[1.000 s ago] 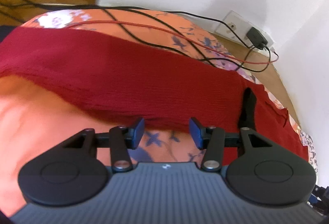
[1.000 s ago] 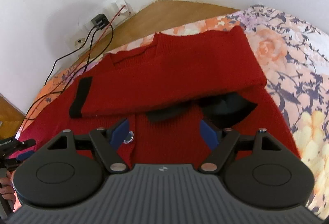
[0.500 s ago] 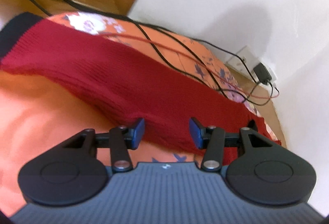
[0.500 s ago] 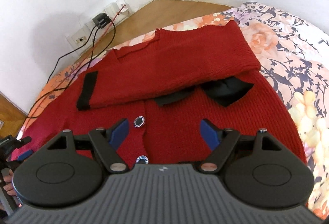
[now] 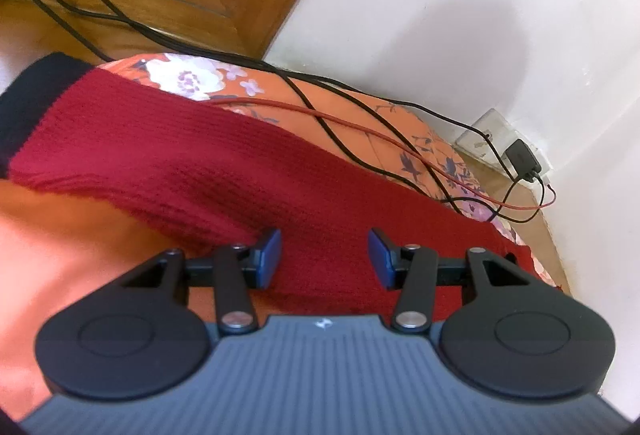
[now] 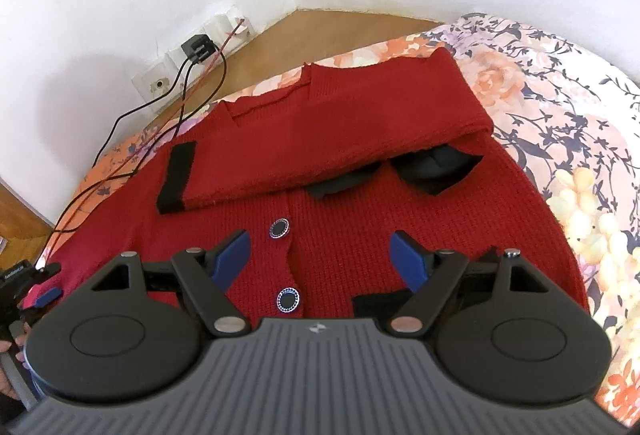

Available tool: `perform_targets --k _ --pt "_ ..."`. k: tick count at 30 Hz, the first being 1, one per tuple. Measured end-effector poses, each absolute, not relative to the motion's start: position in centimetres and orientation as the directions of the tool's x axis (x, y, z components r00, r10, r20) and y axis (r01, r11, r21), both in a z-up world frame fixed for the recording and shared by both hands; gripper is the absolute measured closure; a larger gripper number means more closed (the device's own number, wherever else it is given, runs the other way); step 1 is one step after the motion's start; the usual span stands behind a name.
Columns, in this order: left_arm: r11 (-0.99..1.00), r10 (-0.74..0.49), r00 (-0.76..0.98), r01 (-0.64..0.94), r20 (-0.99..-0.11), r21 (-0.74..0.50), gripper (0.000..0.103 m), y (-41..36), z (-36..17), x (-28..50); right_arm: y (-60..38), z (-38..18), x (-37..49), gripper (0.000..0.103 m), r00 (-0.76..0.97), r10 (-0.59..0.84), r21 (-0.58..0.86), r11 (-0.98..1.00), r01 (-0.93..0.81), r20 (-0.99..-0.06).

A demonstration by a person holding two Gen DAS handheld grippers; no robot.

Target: Fold small clothes

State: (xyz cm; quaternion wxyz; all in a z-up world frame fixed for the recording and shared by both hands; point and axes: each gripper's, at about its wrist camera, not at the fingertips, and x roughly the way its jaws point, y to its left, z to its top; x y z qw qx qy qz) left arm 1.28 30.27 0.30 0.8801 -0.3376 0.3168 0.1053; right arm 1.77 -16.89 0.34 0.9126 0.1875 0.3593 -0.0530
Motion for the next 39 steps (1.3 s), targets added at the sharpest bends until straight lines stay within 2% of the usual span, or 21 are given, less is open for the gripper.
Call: perform_targets --k 8,14,17,28,34,39 --pt "0.757 -0.046 0.781 -0.379 -0.622 -0.532 0.053 30.2 0.6 -1.3 -17.4 -0.1 1.3 0.020 0.730 0.040 0.331 0.907 0.260 -0.682" --pt "0.689 -0.118 0.764 -0.397 -0.635 -0.606 0.053 30.7 -0.1 -2.5 -17.2 -0.6 1.8 0.020 0.723 0.057 0.337 0.908 0.249 -0.688" --pt "0.705 -0.079 0.761 -0.414 -0.644 -0.576 0.053 30.5 -0.4 -2.2 -17.3 -0.8 2.2 0.020 0.719 0.060 0.336 0.908 0.249 -0.692" --pt "0.738 0.016 0.805 -0.410 -0.593 -0.536 0.053 30.5 -1.2 0.0 -17.9 -1.3 2.6 0.020 0.709 0.059 0.336 0.906 0.257 -0.703" --pt "0.699 -0.001 0.785 -0.443 -0.620 -0.561 0.053 30.4 -1.0 -0.6 -17.9 -1.1 2.1 0.020 0.712 0.050 0.337 0.902 0.268 -0.700" --pt "0.700 0.001 0.794 -0.435 -0.608 -0.567 0.052 30.1 -1.2 -0.8 -17.9 -1.0 2.1 0.020 0.712 0.045 0.339 0.899 0.277 -0.701"
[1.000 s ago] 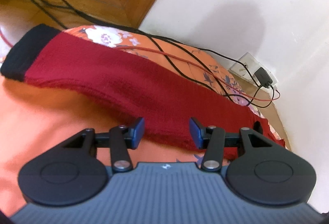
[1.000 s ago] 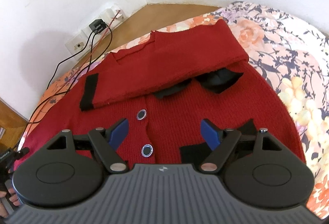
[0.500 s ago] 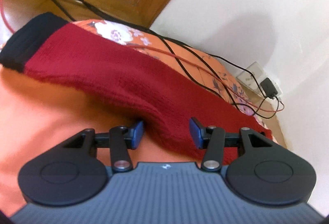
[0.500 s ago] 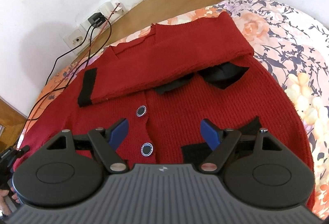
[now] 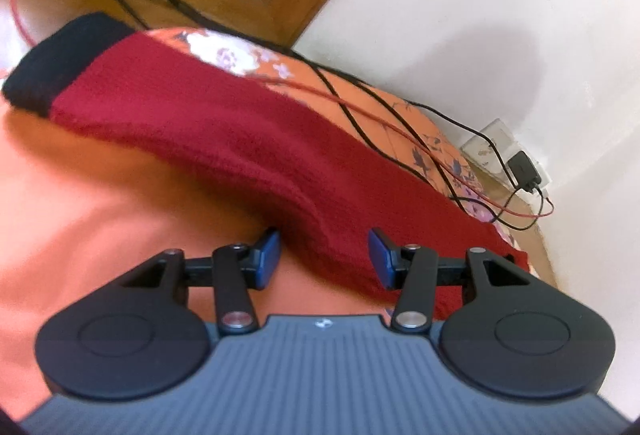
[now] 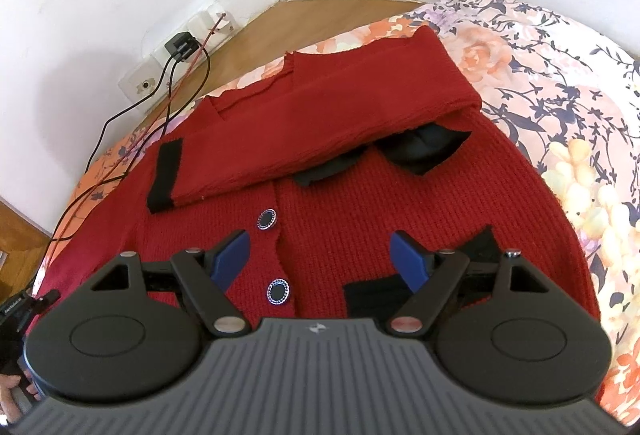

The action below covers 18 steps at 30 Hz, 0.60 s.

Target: Fold small clothes

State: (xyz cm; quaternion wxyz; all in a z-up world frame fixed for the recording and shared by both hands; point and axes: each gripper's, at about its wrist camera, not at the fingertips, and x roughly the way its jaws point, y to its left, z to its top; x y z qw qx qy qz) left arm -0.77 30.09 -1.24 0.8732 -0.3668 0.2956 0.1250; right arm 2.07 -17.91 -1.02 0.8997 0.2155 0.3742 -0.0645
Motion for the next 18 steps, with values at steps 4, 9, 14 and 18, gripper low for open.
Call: perform_targets --k 4,9,14,18 --pt "0.696 0.033 0.803 -0.446 -0.594 -0.563 0.053 30.5 -1.4 0.5 -17.6 -1.3 2.4 0.020 0.707 0.054 0.340 0.901 0.270 -0.706" --pt "0.735 0.029 0.799 -0.424 -0.601 -0.529 0.083 30.4 -1.2 1.3 -17.6 -1.4 2.3 0.020 0.706 0.055 0.341 0.900 0.271 -0.706" --pt "0.771 0.037 0.815 -0.391 -0.578 -0.503 0.087 29.9 -0.2 1.0 -17.8 -1.2 1.9 0.020 0.725 0.053 0.342 0.904 0.257 -0.687" --pt "0.799 0.027 0.857 -0.328 -0.514 -0.504 0.089 28.9 2.3 0.6 -18.2 -0.9 1.9 0.020 0.738 0.062 0.350 0.905 0.243 -0.672"
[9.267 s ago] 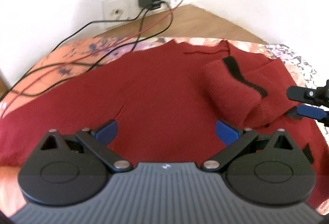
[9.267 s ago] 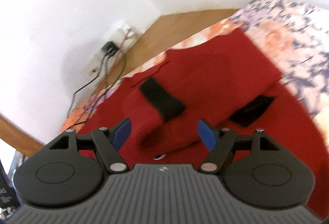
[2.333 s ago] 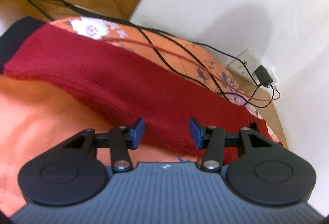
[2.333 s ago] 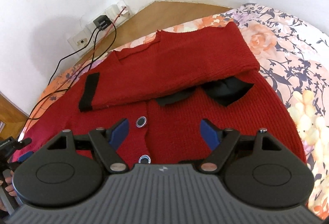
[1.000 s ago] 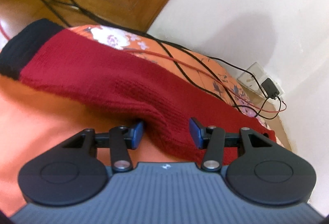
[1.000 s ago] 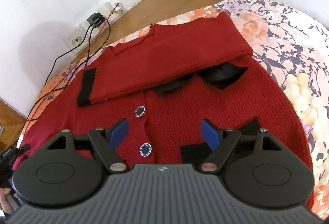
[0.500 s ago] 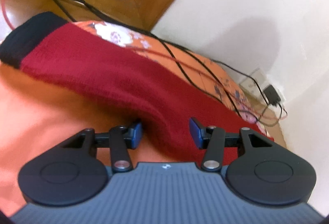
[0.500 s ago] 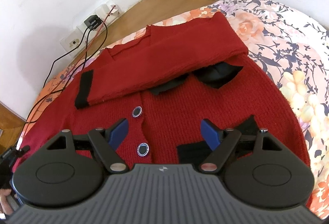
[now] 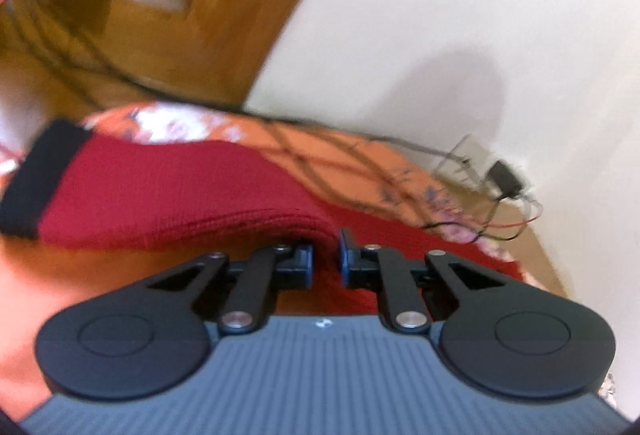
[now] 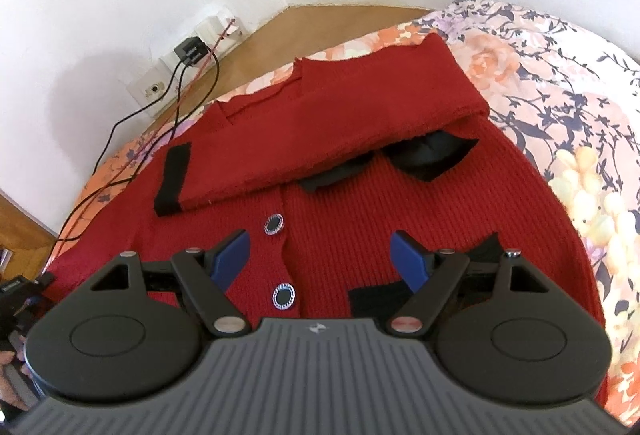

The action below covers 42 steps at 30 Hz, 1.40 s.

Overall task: Fold small clothes
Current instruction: 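Grasp the second sleeve with the left gripper and lift it, then carry the sleeve across the cardigan body with the left gripper and release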

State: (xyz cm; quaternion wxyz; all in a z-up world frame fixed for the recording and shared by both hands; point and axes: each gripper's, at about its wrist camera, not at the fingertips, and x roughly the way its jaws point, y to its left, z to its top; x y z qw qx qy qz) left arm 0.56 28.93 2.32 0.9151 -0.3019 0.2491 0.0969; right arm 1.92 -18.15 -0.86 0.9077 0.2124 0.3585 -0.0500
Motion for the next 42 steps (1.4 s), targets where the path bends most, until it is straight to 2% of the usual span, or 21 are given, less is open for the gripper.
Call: perform_targets --k 7,19,32,42 --pt "0.840 0.011 0.906 -0.237 -0.423 -0.488 0.089 25.9 6.5 0.6 -18.7 -0.6 2.1 0.020 0.753 0.083 0.369 0.903 0.220 -0.653" --pt "0.888 -0.071 0.936 -0.099 -0.346 -0.449 0.089 19.2 10.4 2.8 -21.8 1.3 1.3 0.020 0.789 0.064 0.390 0.891 0.230 -0.611" --pt "0.903 -0.216 0.911 0.049 -0.352 -0.427 0.089 10.6 10.4 5.6 -25.2 1.5 0.5 0.020 0.804 0.039 0.397 0.884 0.249 -0.593" --pt "0.914 -0.304 0.846 0.128 -0.438 -0.386 0.089 4.9 7.3 7.5 -27.2 0.6 0.8 0.019 0.792 0.028 0.405 0.870 0.281 -0.610"
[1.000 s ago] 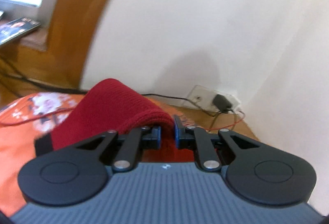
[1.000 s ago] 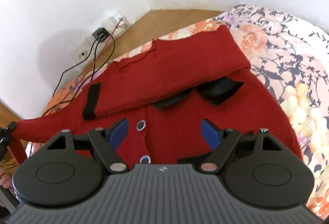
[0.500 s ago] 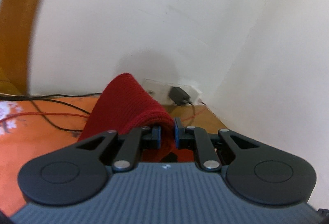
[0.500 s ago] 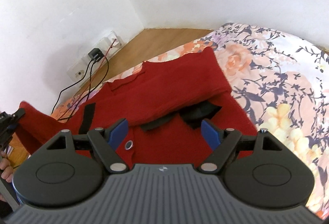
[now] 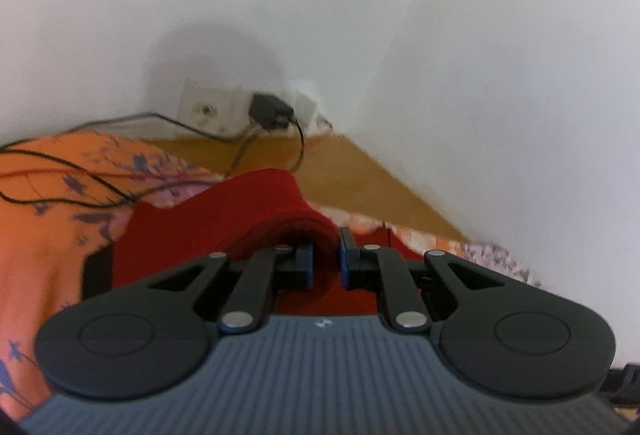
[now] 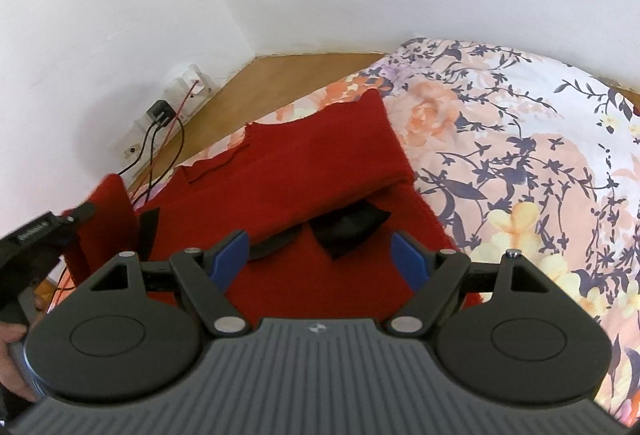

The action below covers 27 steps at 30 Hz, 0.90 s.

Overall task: Fold small clothes
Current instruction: 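Carry the sleeve across the cardigan body with the left gripper and release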

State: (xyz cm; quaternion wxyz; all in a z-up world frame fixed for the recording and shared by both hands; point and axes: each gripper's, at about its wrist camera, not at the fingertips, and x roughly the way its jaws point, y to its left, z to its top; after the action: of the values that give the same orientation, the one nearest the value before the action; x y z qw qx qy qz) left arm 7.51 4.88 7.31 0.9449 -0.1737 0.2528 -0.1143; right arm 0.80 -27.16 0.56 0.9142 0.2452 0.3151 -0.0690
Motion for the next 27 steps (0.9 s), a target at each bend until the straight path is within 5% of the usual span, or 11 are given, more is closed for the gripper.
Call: perform_targets --k 18,27 --pt "0.924 -0.342 0.716 0.138 -0.609 -0.356 0.086 1.2 0.9 9.1 -28.5 -0.7 1.2 0.019 0.769 0.031 0.412 0.857 0.308 -0.639" --pt "0.914 -0.380 0.682 0.172 -0.625 -0.368 0.059 0.8 1.3 8.9 -28.5 -0.8 1.4 0.019 0.764 0.041 0.412 0.860 0.301 -0.644"
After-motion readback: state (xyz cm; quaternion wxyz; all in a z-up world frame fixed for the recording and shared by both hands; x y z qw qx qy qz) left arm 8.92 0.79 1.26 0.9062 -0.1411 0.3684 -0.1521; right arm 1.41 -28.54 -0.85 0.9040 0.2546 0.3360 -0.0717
